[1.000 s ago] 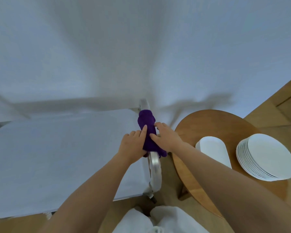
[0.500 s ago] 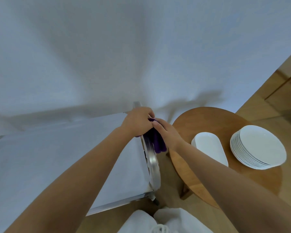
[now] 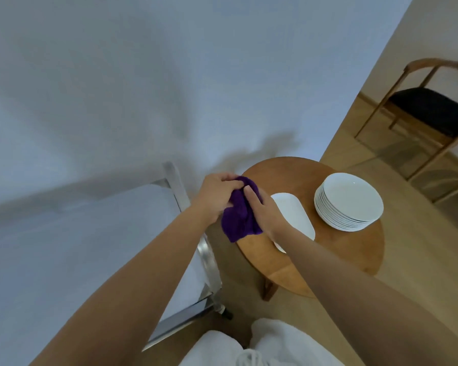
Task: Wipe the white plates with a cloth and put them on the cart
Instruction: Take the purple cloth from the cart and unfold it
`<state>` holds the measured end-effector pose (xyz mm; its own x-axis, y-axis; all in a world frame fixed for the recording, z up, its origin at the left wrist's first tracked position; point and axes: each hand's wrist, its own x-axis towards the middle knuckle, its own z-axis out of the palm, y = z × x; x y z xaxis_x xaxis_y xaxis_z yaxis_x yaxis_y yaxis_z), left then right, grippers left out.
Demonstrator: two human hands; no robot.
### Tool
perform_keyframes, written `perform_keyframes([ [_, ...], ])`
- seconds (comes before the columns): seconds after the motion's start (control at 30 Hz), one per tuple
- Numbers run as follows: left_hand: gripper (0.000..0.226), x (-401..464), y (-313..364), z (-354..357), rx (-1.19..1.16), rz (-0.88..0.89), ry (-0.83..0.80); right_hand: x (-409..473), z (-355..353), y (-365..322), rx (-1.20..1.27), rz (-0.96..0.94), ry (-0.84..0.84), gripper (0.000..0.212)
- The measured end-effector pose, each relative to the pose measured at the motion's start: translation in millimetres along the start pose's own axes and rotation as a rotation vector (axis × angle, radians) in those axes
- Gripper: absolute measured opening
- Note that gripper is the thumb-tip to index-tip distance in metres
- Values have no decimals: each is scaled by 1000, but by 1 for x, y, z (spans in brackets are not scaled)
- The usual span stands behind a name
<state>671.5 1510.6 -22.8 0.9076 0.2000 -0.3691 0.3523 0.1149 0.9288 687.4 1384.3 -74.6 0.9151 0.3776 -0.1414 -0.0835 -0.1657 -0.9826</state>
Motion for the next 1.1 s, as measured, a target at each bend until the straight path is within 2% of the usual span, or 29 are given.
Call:
perform_keyframes([
  [0.1, 9, 1, -14, 24, -162, -88, 15, -4, -12, 6, 56, 44, 120, 27],
  [0.17, 6, 4, -22, 43, -187, -101, 27, -3, -25, 15, 52, 84, 183, 27],
  [0.37, 10, 14, -57, 107, -13, 25, 108, 4, -80, 42, 73, 182, 232, 39],
  [0.53, 14, 27, -70, 184, -24, 26, 235, 11, -154, 61, 148, 286, 119, 36],
  [0.6, 13, 34, -69, 213, -5, 37, 280, 10, -186, 70, 164, 241, 44, 24],
  [0.67, 11, 41, -67, 237, -20, 24, 319, 9, -215, 78, 153, 185, -16, 24],
  [0.8, 15, 46, -58, 270, -24, 16, 318, 11, -250, 82, 9, 54, -66, 36],
  [0.93, 20, 49, -53, 287, 75, 38, 334, 19, -271, 86, -181, 11, -83, 43],
  [1.1, 18, 52, -52, 283, 205, 74, 404, 19, -283, 101, -442, -30, -57, 18],
])
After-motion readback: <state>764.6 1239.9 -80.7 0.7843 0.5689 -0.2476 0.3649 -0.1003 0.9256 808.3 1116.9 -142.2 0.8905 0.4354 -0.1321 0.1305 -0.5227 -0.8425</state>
